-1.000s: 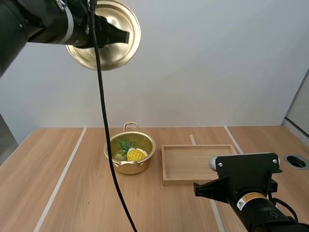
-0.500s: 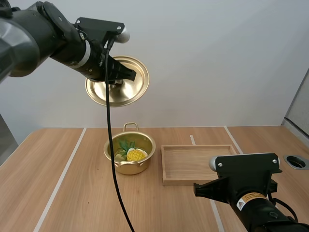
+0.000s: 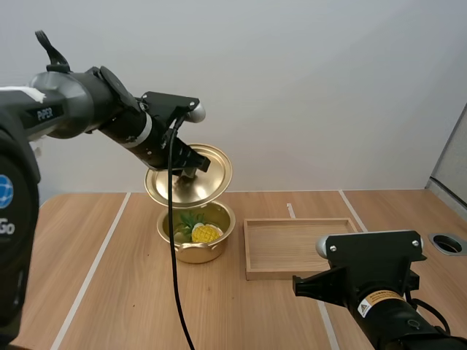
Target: Open the pot, put the pineapple inside, and close it
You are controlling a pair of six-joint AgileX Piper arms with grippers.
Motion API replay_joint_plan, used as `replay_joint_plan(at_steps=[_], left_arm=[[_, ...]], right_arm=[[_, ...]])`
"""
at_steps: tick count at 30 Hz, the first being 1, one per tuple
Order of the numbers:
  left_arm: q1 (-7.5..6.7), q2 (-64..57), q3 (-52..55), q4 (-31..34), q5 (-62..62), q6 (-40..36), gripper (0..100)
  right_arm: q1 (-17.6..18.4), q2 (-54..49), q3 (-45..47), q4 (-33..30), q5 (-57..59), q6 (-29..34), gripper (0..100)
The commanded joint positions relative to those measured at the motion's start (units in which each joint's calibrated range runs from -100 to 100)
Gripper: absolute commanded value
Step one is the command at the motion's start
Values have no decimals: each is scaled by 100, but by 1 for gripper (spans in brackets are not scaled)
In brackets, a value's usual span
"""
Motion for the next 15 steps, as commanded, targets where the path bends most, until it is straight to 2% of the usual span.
replay_joint_plan(at_steps=[1,15], left_arm=[[0,87,252,-200,-441,139,0],[0,568,867,-391,-929,672,0]], right_arm=[[-15,-24,0,-2,23,-47,0],[-15,-24,0,-2,23,-47,0]])
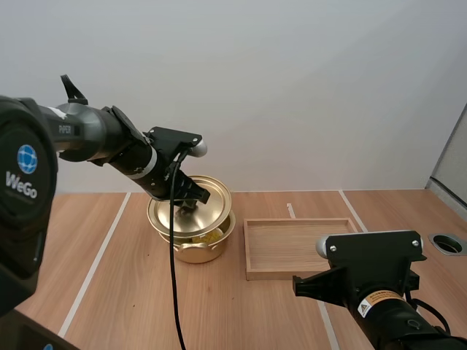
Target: Open the pot, put the pineapple inside, and close it
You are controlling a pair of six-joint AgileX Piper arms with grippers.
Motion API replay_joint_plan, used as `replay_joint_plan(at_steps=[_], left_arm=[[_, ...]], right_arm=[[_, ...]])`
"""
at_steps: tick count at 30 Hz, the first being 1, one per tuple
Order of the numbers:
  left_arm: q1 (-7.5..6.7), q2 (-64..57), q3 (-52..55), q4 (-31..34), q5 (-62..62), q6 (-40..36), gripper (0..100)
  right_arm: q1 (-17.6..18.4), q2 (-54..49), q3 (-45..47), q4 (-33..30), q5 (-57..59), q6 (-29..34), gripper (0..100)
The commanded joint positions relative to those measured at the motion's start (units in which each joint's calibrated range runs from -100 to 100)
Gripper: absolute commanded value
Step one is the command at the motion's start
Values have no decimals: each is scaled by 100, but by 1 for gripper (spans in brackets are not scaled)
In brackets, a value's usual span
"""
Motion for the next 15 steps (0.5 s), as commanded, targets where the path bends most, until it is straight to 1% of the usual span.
replay_joint_plan(at_steps=[1,15], left_arm=[[0,123,34,-161,-189,103,0],[0,547,34,-321,-568,472,0]], right_arm=[[-15,-24,0,-2,23,-47,0],[-15,-24,0,-2,23,-47,0]])
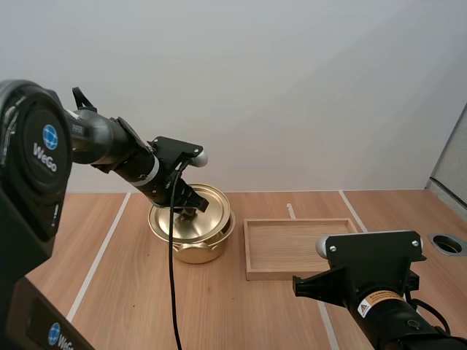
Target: Open the pot, put the pineapple inside, and close it
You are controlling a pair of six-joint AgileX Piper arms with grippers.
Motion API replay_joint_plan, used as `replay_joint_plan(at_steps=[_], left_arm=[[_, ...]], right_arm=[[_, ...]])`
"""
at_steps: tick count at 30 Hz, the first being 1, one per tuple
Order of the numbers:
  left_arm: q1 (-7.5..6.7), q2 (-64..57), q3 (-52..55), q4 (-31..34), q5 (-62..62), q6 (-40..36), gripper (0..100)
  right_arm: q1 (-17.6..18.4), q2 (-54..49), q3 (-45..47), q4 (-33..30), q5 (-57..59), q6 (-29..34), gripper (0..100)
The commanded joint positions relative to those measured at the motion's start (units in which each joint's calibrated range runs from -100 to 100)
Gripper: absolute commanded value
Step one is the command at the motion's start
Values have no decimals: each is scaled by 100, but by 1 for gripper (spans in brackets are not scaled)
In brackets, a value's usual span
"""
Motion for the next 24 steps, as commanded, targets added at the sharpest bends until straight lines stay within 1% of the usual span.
replay_joint_plan(at_steps=[1,8,13,24], left_arm=[[0,69,3,-198,-257,79,0],[-7,328,3,-383,-274,287,0],[-7,417,3,-648,-194,520,0],[-7,429,3,-752,-211,737,0]], right_arm=[[-15,-24,0,-2,23,-47,0],[-15,-24,0,-2,23,-47,0],[-15,-24,0,-2,23,-47,0],[-15,-24,0,-2,23,-47,0]])
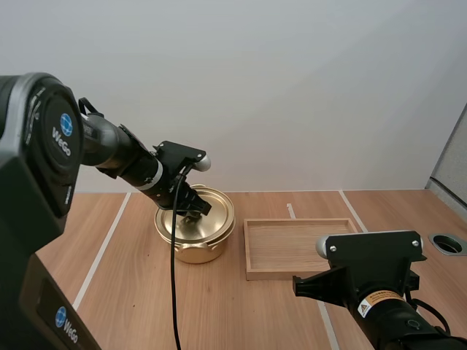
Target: Open the pot, put the pineapple inside, and close it
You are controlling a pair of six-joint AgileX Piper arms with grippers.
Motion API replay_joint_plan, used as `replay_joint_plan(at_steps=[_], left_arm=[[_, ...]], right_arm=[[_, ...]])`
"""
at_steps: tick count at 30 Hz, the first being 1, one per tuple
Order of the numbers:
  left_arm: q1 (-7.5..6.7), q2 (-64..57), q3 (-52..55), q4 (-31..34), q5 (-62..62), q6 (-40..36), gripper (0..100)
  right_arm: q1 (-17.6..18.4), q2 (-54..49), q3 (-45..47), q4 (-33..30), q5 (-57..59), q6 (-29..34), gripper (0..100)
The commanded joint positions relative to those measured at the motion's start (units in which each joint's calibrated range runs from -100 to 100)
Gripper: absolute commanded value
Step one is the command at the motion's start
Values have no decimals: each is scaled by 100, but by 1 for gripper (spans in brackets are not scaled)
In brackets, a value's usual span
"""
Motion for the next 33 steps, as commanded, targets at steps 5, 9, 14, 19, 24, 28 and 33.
replay_joint_plan(at_steps=[5,9,14,19,24,28,33], left_arm=[[-7,130,3,-156,-4,135,0],[-7,238,3,-166,48,125,0],[-7,249,3,-223,72,125,0],[-7,249,3,-223,72,125,0],[-7,249,3,-210,179,125,0],[-7,249,3,-114,409,144,26],[-7,249,3,-248,377,74,100]], right_arm=[[-15,-24,0,-2,23,-47,0],[-15,-24,0,-2,23,-47,0],[-15,-24,0,-2,23,-47,0],[-15,-24,0,-2,23,-47,0],[-15,-24,0,-2,23,-47,0],[-15,-24,0,-2,23,-47,0],[-15,-24,0,-2,23,-47,0]])
